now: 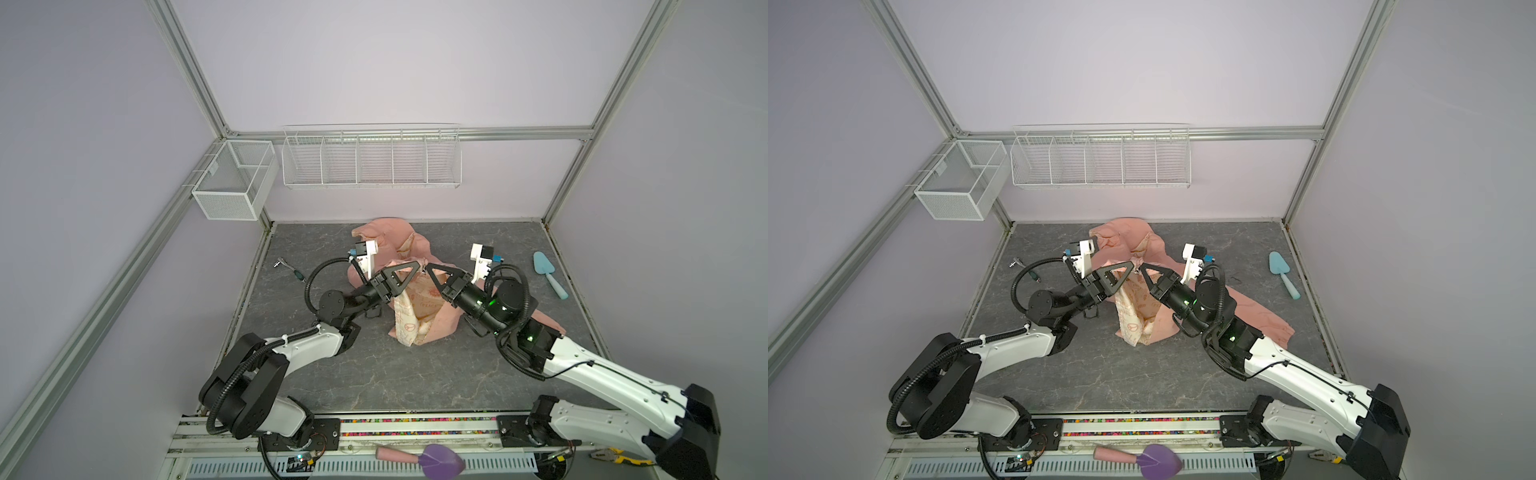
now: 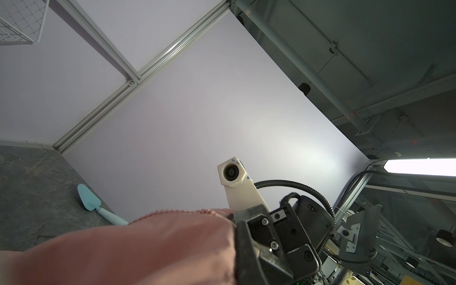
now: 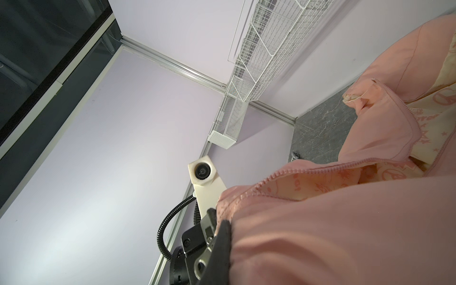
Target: Zip up the jacket
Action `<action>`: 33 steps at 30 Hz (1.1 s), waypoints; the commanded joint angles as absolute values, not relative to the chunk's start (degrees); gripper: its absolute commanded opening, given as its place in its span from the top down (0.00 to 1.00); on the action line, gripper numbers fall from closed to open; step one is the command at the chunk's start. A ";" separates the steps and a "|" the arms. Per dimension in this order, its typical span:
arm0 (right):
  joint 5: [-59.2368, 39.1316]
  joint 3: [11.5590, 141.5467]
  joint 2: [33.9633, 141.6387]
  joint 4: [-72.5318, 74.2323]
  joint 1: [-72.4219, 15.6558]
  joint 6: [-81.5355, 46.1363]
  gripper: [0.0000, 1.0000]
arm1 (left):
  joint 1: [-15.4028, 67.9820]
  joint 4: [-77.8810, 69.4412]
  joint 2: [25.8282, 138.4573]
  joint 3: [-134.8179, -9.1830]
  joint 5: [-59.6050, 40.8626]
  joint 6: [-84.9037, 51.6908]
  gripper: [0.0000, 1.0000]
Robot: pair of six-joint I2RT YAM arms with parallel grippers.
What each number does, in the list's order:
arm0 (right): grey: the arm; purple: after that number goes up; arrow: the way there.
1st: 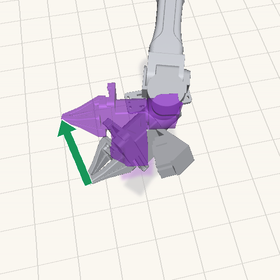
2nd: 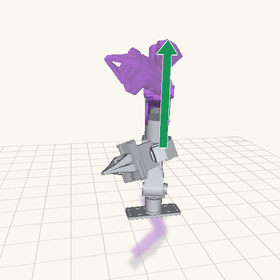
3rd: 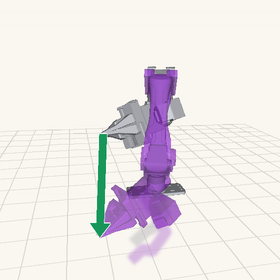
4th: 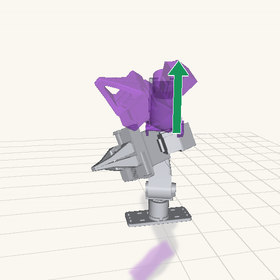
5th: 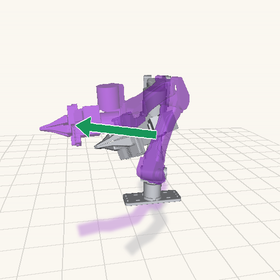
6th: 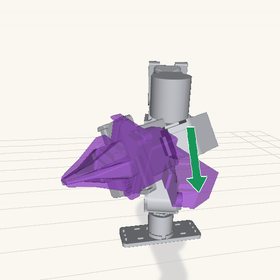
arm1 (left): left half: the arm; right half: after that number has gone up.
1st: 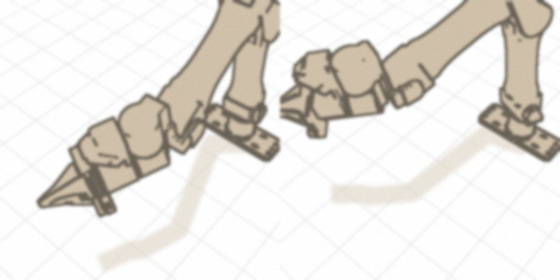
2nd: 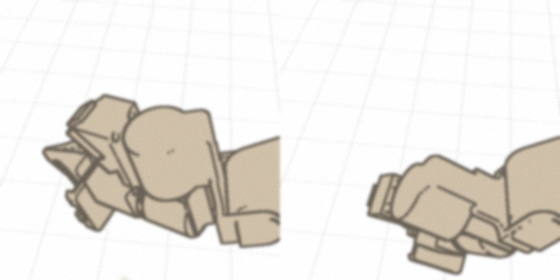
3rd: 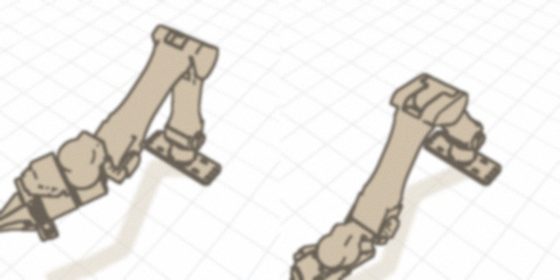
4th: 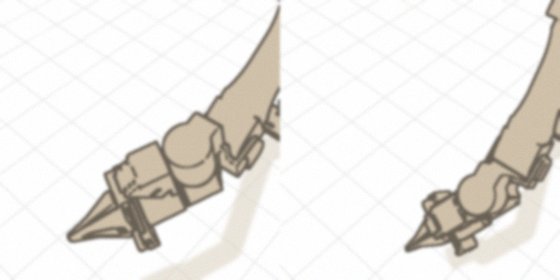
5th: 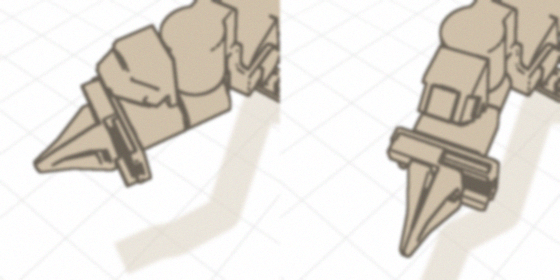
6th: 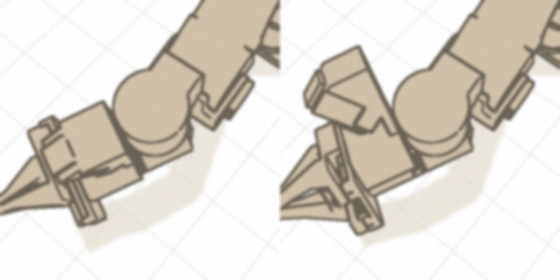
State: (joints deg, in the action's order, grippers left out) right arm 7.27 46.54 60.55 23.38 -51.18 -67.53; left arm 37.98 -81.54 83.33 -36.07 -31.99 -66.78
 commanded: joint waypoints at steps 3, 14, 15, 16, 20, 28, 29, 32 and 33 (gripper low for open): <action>3.15 46.26 58.59 27.14 -53.70 -67.93 0.94 | 37.79 -78.20 84.32 -34.97 -29.89 -64.15 1.00; 2.45 49.39 57.94 17.48 -53.53 -64.92 0.94 | 37.79 -66.10 76.33 -31.83 -25.39 -60.38 1.00; 2.16 49.24 58.38 17.44 -53.55 -65.03 0.94 | 37.79 -65.57 75.58 -31.53 -24.95 -60.38 1.00; 2.01 49.01 58.81 17.42 -53.52 -65.20 0.94 | 37.80 -64.95 74.61 -31.30 -24.53 -60.30 1.00; 1.98 47.59 59.88 18.47 -53.53 -66.09 0.94 | 37.81 -60.03 71.72 -31.38 -23.45 -60.51 1.00; 3.00 47.32 60.19 18.81 -53.35 -65.83 0.94 | 38.02 -58.02 71.87 -30.92 -23.79 -64.05 0.77; 3.07 47.35 60.19 18.72 -53.32 -65.79 0.94 | 38.06 -57.88 71.94 -30.94 -23.92 -64.36 0.74; 3.32 47.34 60.13 18.54 -53.27 -65.76 0.94 | 38.46 -57.59 71.97 -31.11 -24.08 -64.76 0.64; 3.38 47.20 60.20 18.47 -53.18 -65.74 0.94 | 38.54 -57.36 71.78 -31.11 -24.00 -64.74 0.62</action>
